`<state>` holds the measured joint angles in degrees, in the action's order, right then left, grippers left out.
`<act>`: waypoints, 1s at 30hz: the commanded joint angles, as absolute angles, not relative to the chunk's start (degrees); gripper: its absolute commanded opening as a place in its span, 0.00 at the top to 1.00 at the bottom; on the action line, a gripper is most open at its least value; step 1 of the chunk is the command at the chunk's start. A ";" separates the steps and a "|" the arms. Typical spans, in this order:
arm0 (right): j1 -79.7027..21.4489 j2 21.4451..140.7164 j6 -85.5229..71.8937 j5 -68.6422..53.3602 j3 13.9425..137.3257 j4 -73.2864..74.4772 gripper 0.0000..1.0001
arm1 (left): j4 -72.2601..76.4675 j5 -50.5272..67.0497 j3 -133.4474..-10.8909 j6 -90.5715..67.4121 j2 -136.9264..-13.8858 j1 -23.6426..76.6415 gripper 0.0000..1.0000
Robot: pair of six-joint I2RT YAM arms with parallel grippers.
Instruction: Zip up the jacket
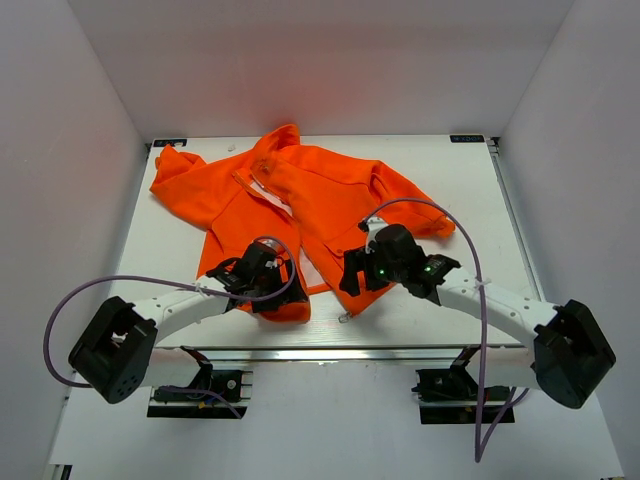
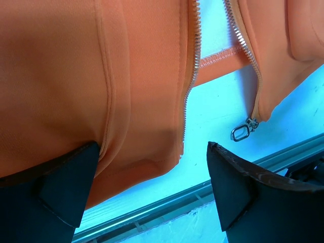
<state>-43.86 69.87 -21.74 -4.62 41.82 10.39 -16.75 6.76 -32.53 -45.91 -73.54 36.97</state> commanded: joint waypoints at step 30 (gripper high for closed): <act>-53.35 92.46 -19.95 14.41 52.03 23.20 0.24 | -25.49 -6.33 -43.15 -40.87 -69.52 37.44 0.02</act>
<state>-53.23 91.02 -19.46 12.25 50.26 22.61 -25.67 -6.02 -42.09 -41.39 -69.87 37.58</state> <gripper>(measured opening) 0.765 0.978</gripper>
